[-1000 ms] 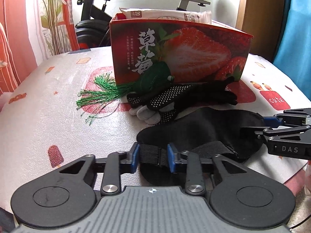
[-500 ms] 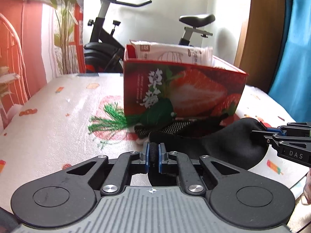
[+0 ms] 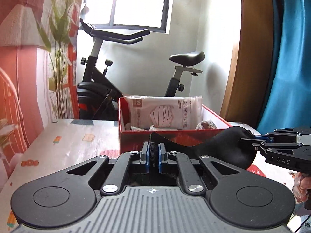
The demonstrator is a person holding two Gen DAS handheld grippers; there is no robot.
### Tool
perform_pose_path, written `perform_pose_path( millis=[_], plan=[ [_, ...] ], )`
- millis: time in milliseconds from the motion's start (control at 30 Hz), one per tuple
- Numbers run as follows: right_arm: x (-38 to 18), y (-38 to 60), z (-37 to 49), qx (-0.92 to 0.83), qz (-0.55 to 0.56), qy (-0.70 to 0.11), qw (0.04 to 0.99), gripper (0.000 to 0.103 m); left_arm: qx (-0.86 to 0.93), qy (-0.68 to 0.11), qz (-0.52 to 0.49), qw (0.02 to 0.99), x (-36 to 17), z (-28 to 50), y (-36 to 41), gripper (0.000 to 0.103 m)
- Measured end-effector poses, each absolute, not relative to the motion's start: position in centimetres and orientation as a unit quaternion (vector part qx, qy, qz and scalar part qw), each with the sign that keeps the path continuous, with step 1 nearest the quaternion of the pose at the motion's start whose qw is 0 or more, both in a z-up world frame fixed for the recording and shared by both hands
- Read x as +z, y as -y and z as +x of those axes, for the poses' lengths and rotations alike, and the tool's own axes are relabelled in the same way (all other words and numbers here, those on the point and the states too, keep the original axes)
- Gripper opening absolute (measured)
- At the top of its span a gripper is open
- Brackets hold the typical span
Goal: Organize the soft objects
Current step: 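Lift the eye mask with the left gripper and carry it over the box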
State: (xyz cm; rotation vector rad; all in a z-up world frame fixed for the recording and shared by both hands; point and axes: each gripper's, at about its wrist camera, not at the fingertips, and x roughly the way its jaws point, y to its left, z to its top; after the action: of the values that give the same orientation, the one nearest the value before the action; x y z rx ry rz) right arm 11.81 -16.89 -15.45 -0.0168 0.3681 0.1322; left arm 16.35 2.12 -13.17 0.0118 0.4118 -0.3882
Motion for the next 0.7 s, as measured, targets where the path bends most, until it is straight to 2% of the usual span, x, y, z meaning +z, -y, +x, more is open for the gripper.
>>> perform_pose_path(
  millis=[233, 400, 567, 700],
  plan=[
    [-12.4, 18.8, 17.1, 0.065, -0.035, -0.17, 0.983, 0.011, -0.209, -0.184, -0.002, 0.96, -10.5, 21.4, -0.5, 0.009],
    [-11.7, 20.4, 22.3, 0.059, -0.036, -0.182, 0.981, 0.011, -0.208, -0.176, 0.04, 0.961, -9.9, 25.9, 2.0, 0.009],
    [-12.7, 21.7, 28.3, 0.044, -0.023, -0.206, 0.977, 0.011, -0.178, -0.161, 0.095, 0.966, -10.2, 30.7, 4.8, 0.009],
    [-14.9, 22.0, 32.9, 0.021, -0.03, -0.249, 0.968, 0.011, -0.168, -0.196, 0.11, 0.96, -11.9, 35.0, 6.9, 0.009]
  ],
)
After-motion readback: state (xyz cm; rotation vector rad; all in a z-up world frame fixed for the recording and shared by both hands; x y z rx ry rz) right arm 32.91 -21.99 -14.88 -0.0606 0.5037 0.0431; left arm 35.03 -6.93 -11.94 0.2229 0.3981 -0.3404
